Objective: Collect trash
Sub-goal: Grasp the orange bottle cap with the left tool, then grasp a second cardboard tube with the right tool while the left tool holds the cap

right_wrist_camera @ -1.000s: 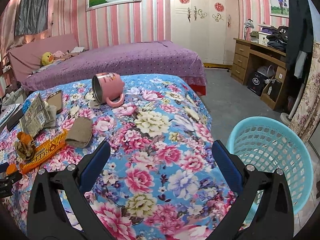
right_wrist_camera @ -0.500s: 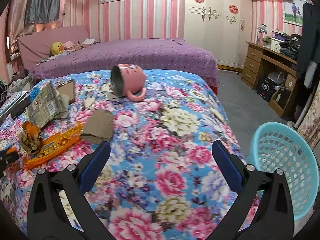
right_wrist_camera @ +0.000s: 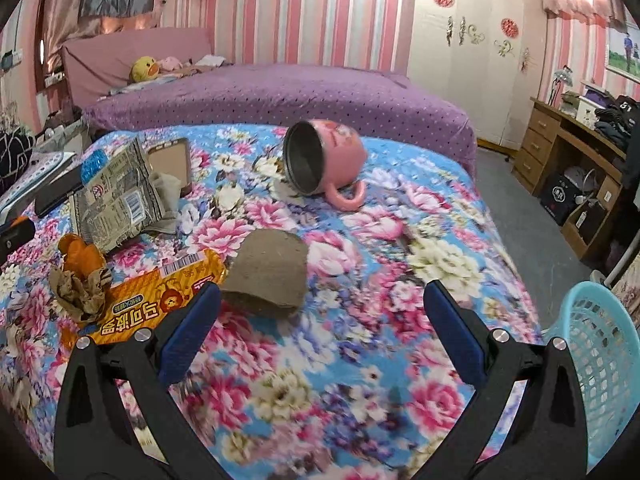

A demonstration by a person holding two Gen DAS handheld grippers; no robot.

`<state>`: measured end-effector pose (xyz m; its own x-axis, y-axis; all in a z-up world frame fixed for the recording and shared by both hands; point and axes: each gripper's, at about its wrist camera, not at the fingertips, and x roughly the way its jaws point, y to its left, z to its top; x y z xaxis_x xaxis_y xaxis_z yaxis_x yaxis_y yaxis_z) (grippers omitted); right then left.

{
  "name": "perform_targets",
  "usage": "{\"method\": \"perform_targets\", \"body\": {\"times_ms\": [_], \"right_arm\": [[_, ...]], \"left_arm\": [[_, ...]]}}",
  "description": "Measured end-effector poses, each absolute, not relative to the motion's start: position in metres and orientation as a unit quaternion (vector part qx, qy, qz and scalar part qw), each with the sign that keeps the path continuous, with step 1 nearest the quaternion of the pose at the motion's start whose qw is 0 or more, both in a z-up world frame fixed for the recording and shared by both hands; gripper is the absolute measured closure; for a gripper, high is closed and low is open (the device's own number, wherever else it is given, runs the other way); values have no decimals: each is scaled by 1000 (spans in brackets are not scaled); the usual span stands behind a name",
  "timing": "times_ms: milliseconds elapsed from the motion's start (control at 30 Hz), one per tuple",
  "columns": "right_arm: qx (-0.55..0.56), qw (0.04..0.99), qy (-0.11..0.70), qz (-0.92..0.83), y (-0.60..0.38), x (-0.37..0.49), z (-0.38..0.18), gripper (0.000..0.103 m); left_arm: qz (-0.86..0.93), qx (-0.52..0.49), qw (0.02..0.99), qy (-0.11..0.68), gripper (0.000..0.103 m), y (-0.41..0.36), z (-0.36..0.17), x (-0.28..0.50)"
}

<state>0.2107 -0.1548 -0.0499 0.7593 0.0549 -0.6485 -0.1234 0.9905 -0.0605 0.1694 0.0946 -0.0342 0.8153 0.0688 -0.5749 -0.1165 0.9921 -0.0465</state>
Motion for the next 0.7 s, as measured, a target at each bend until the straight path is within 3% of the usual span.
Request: {"method": "perform_targets", "body": {"times_ms": [200, 400, 467, 700], "right_arm": [[-32, 929, 364, 52, -144, 233, -57, 18], [-27, 915, 395, 74, -133, 247, -69, 39], [-29, 913, 397, 92, -130, 247, -69, 52], [-13, 924, 371, 97, -140, 235, -58, 55]], "left_arm": [[45, -57, 947, 312, 63, 94, -38, 177], [30, -56, 947, 314, 63, 81, -37, 178], [28, -51, 947, 315, 63, 78, -38, 179], [26, -48, 949, 312, 63, 77, -36, 175]]}}
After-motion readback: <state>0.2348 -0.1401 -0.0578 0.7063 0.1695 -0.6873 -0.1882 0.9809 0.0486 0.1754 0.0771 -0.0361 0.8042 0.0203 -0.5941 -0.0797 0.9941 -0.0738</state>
